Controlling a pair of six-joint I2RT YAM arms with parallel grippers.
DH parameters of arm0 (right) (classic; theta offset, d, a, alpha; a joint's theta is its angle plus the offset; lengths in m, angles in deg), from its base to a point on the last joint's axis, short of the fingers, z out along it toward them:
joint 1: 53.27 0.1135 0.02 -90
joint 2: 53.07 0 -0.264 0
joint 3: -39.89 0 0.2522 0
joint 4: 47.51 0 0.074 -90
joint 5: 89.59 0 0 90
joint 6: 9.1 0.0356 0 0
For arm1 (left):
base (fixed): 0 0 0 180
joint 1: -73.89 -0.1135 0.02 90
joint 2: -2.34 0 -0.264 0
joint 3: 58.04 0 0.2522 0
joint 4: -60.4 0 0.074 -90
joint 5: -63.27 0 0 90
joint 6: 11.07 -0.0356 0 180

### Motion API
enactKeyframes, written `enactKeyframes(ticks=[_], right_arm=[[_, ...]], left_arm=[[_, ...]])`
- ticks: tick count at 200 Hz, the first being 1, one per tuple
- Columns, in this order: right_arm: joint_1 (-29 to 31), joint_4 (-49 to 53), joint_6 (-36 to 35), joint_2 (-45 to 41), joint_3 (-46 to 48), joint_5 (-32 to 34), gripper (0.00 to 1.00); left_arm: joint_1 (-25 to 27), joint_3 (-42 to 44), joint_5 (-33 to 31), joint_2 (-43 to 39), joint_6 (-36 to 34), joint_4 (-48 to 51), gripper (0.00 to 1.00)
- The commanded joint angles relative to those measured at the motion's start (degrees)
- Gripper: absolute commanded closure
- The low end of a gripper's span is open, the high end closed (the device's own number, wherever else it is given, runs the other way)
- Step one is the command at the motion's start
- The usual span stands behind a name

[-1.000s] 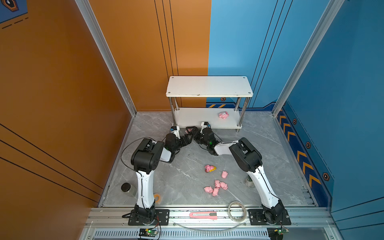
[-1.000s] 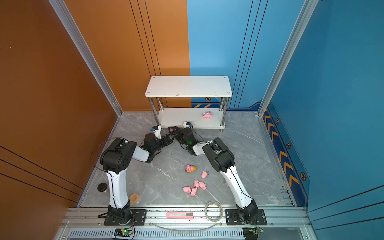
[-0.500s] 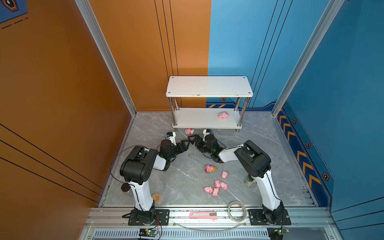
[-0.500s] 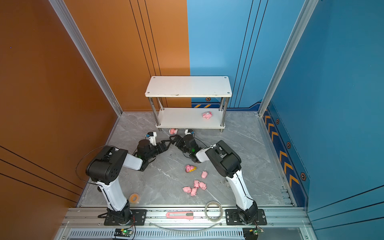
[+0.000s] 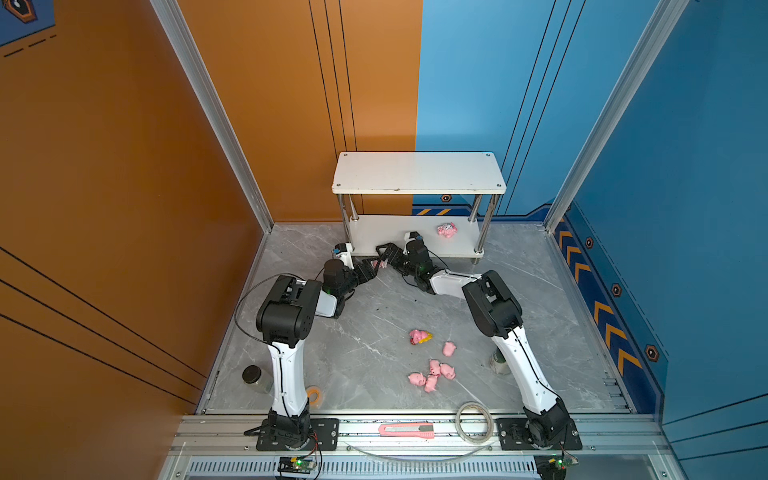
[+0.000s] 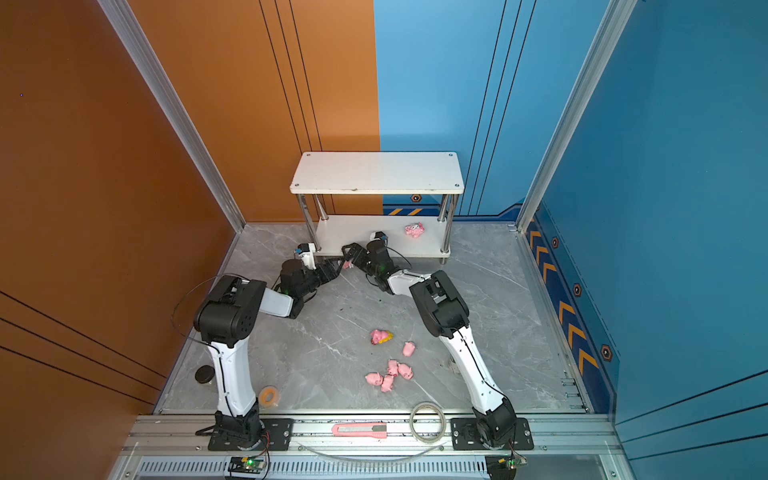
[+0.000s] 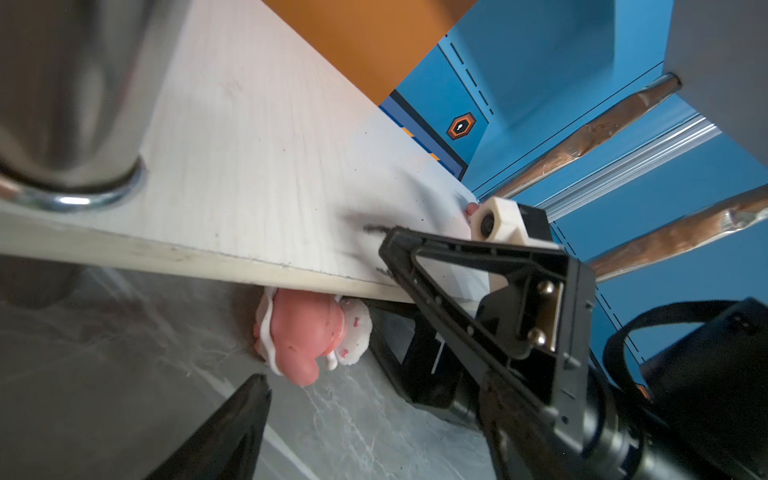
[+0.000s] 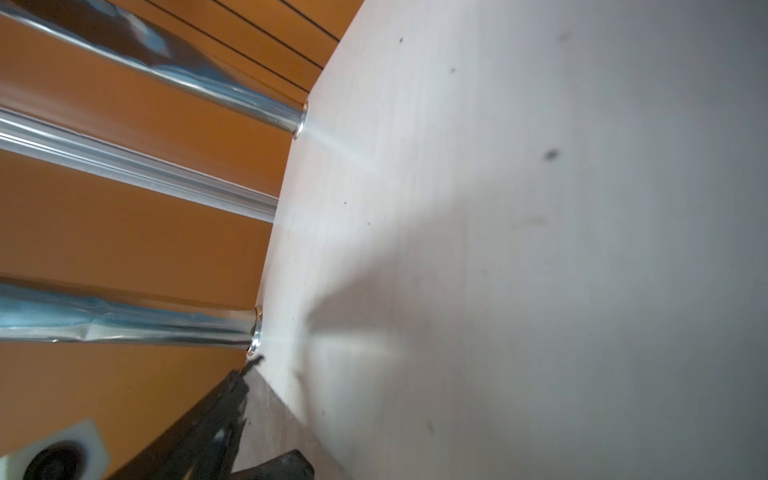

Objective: Place and organize the plastic toys onto the shelf

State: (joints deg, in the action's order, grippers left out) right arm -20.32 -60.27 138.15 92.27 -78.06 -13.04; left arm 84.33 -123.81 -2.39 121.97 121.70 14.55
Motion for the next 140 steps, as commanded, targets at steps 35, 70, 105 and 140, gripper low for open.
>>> enactKeyframes(ticks=[35, 70, 105, 140], right_arm=[[2.33, 6.36, -0.73, 8.25, -8.1, -6.11, 0.03], [3.57, 4.24, -0.27, 8.76, -7.88, -10.06, 0.03], [4.36, -1.5, 2.45, 6.46, -2.23, -11.79, 0.05], [6.0, -7.87, 4.08, 0.76, 8.44, -12.06, 0.06]], left_arm=[[-0.75, -6.27, 3.29, 5.5, -0.3, -0.46, 0.19], [-1.42, -8.81, 4.27, 7.48, 0.22, -0.41, 0.19], [-0.77, -4.48, 5.08, 5.06, 1.12, -2.29, 0.19], [0.52, 3.55, 5.04, 0.31, 3.0, -6.53, 0.19]])
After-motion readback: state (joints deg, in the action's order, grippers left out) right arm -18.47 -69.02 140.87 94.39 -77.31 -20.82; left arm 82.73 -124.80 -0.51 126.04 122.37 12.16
